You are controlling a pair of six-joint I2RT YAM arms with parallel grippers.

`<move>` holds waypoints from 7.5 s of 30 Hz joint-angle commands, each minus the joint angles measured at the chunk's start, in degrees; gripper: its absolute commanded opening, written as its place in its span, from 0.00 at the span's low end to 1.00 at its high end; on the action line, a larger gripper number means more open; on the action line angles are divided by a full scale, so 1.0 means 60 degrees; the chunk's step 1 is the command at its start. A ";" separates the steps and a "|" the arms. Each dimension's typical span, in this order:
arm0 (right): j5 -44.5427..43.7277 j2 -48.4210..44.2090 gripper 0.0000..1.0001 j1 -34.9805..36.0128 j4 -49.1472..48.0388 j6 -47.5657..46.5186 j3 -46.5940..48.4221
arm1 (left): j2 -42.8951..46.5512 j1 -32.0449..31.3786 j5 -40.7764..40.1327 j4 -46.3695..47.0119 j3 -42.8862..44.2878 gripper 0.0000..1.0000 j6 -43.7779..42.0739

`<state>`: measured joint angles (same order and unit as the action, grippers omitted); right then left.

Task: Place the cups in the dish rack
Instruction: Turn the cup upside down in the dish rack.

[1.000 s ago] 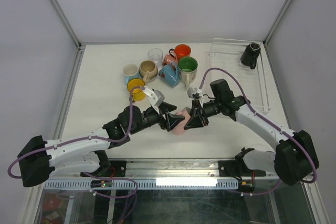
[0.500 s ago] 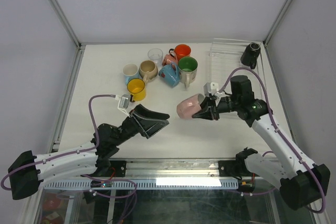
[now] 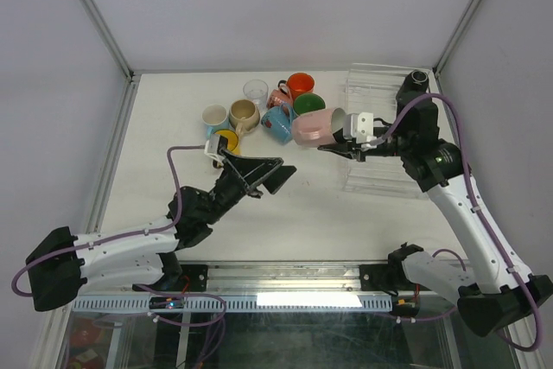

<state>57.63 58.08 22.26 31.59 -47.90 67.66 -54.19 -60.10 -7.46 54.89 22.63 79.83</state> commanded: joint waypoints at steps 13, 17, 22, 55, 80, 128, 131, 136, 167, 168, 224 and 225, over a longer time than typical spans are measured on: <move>-0.0768 -0.0115 0.00 -0.0143 0.1333 -0.2394 0.1942 | -0.2119 -0.0405 -0.0034 0.0715 0.1732 0.88 0.2830; -0.1770 0.0006 0.00 -0.0166 0.1634 -0.2314 0.2384 | -0.2379 -0.0399 0.0276 0.1600 0.1592 0.86 0.2466; -0.2133 -0.0462 0.00 -0.0158 0.1590 -0.2675 0.1991 | -0.2772 -0.0385 0.0345 0.2678 0.1576 0.86 0.2158; -0.0893 -0.5151 0.00 -0.0159 -0.2998 -0.8456 -0.3866 | -0.5047 -0.0033 0.3189 0.4180 0.2295 0.70 0.1868; -0.0426 -0.6234 0.00 -0.0165 -0.2433 -0.9829 -0.5149 | -0.5387 -0.0033 0.4920 0.2562 0.3031 0.03 -0.0423; -0.7321 -0.1965 0.76 -0.1616 0.0642 0.6579 -0.0131 | -0.4495 0.2016 0.2832 -0.3357 0.5209 0.00 -0.7588; -0.6690 -0.1766 0.76 -0.2653 0.0103 0.7510 -0.0344 | -0.5221 0.1978 0.2651 -0.3712 0.6042 0.00 -0.8127; -0.3957 -0.1881 0.76 -0.5449 -0.1493 0.9229 -0.1350 | -0.6342 0.1794 0.2146 -0.4630 0.7828 0.00 -0.9089; -0.1491 -0.3112 0.71 -0.9182 -0.3414 0.9803 -0.3575 | -1.4440 0.0436 -0.1812 -0.8345 1.8114 0.00 -1.1738; -0.1491 -0.3149 0.71 -0.9181 -0.3448 0.9829 -0.3596 | -1.4536 0.0436 -0.1925 -0.8333 1.8160 0.00 -1.1701; -0.0380 -0.3518 0.72 -0.9253 -0.4561 1.0358 -0.4270 | -1.1723 0.0084 -0.1698 -0.6344 1.3575 0.49 -1.1485; -0.0274 -0.3511 0.72 -0.9241 -0.4625 1.0364 -0.4294 | -1.1226 0.0084 -0.1559 -0.5910 1.3125 0.52 -1.1553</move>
<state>52.18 37.85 -32.84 8.36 13.63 41.98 -135.46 -60.16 -18.92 7.68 108.66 11.20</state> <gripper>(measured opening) 0.718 0.479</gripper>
